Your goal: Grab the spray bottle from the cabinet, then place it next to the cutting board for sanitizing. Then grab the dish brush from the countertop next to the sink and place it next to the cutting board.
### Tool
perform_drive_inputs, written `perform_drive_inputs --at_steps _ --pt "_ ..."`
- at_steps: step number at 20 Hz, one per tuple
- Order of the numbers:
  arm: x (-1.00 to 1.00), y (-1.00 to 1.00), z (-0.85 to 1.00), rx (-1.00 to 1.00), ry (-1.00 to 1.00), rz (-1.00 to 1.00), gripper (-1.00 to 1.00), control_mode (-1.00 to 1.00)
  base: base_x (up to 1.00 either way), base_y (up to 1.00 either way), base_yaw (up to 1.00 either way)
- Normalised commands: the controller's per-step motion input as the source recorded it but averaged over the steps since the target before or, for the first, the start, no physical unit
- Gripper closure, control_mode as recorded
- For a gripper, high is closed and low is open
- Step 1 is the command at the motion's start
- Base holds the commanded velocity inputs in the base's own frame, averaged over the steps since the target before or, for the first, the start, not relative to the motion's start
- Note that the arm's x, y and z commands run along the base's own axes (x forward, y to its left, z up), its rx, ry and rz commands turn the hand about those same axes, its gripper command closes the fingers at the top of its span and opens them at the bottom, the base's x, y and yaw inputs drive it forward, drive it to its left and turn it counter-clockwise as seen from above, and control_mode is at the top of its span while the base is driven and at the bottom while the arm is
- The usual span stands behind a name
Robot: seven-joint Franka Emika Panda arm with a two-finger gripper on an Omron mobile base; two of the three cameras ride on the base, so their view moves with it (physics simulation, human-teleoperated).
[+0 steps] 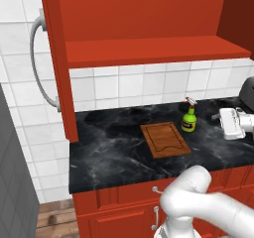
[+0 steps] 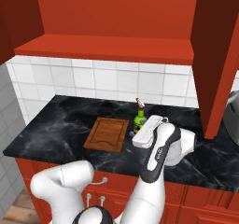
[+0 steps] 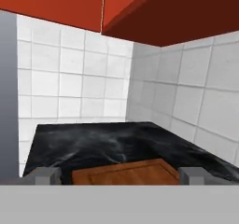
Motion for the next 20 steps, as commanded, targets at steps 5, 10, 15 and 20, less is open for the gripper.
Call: perform_drive_inputs --at_steps 5,10,15,20 --pt "-0.72 0.66 0.56 -0.13 0.03 -0.09 -1.0 -1.0 0.0 0.0 0.0" --pt "-0.53 0.61 0.62 -0.16 0.15 -0.18 -1.0 -1.0 0.0 0.0 0.0" --pt "-0.34 0.66 0.78 -0.14 0.19 -0.24 -1.0 -1.0 0.0 0.0 0.0" --pt "-0.24 0.45 0.54 -0.24 0.19 -0.3 -1.0 -1.0 0.0 0.0 0.0"
